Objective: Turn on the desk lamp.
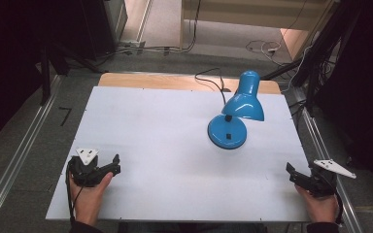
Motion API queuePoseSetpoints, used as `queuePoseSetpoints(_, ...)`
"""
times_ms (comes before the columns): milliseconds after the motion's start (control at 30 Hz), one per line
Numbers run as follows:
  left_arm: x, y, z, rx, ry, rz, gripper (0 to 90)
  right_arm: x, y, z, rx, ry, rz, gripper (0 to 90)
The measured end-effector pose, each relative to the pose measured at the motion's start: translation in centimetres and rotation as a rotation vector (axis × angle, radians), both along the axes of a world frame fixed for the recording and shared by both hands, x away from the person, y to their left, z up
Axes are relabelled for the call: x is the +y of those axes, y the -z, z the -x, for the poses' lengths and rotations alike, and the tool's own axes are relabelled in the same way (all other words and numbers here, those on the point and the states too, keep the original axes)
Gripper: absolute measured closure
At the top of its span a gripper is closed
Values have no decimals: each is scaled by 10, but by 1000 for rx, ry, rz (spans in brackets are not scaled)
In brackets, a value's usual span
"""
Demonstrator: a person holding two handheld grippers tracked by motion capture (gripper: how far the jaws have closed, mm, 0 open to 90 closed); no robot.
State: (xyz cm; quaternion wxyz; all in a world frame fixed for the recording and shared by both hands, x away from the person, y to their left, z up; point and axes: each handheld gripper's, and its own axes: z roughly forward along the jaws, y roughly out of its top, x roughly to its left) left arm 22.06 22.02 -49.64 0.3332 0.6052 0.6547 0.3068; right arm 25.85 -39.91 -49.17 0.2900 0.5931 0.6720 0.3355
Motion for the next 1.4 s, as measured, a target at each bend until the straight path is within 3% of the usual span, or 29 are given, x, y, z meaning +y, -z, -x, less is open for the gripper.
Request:
queuePoseSetpoints(133, 2, 0, 0, -3, -4, 11, 89, 8, -2, -1, 3, -19, 5, 149)
queuePoseSetpoints(367, 0, -2, 3, -25, -21, 1, 88, 21, -10, -5, -16, -50, -51, 149)
queuePoseSetpoints(400, 0, -3, 4, -37, -41, -5, 89, 24, -11, -6, -17, -58, -52, 149)
queuePoseSetpoints(633, 2, -4, 4, -38, -55, 8, 88, 37, -13, -15, 14, -106, -63, 139)
queuePoseSetpoints(933, 2, -4, 3, -40, -58, 10, 88, 43, -18, -20, -9, -116, -87, 139)
queuePoseSetpoints(1233, 2, -3, 3, -38, -61, 11, 88, 53, -16, -26, 3, -143, -101, 140)
queuePoseSetpoints(1400, 4, -4, 4, -45, -84, 9, 88, 60, -16, -29, -14, -154, -101, 140)
